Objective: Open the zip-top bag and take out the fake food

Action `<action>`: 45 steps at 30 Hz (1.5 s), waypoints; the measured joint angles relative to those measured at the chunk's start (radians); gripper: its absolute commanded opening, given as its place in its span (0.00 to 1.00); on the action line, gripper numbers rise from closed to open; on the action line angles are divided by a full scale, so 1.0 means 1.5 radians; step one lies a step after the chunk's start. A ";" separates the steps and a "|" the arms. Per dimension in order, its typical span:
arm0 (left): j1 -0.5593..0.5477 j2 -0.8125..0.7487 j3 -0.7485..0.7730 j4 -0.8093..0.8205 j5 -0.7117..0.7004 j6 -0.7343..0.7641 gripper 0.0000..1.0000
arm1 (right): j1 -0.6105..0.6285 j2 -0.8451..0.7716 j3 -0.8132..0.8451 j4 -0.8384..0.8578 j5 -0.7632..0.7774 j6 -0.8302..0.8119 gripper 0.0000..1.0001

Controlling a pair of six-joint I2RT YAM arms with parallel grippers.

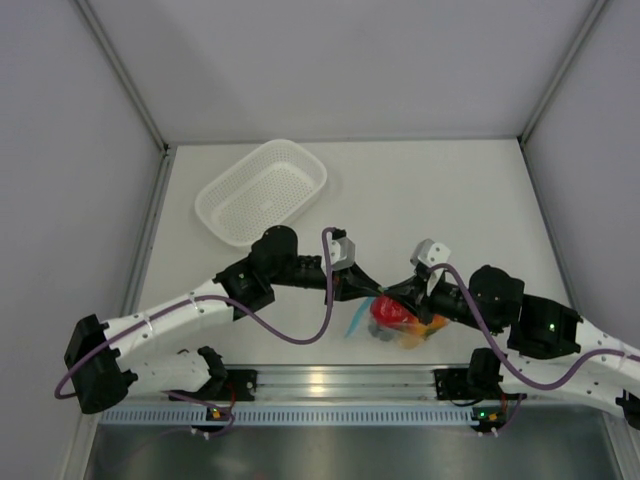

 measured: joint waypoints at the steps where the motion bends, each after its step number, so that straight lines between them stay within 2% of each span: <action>1: 0.000 0.000 0.000 -0.002 0.000 0.002 0.00 | 0.000 0.000 0.000 0.000 0.000 0.000 0.00; 20: 0.005 0.007 0.012 -0.085 -0.002 0.045 0.00 | 0.000 -0.005 0.000 -0.011 0.011 0.000 0.00; 30: 0.010 0.024 0.011 -0.126 0.033 0.051 0.00 | 0.000 0.032 0.000 -0.024 -0.057 -0.014 0.01; 34: 0.012 0.030 0.011 -0.149 0.040 0.054 0.00 | 0.000 0.050 -0.001 -0.026 -0.071 -0.016 0.09; 38: 0.013 0.030 0.011 -0.157 0.044 0.054 0.00 | 0.000 0.060 -0.001 -0.026 -0.078 -0.017 0.29; 41: 0.014 0.030 0.011 -0.158 0.044 0.054 0.00 | 0.000 0.064 -0.001 -0.026 -0.080 -0.018 0.32; 45: 0.014 0.029 0.011 -0.159 0.047 0.055 0.00 | 0.000 0.067 -0.001 -0.023 -0.074 -0.012 0.31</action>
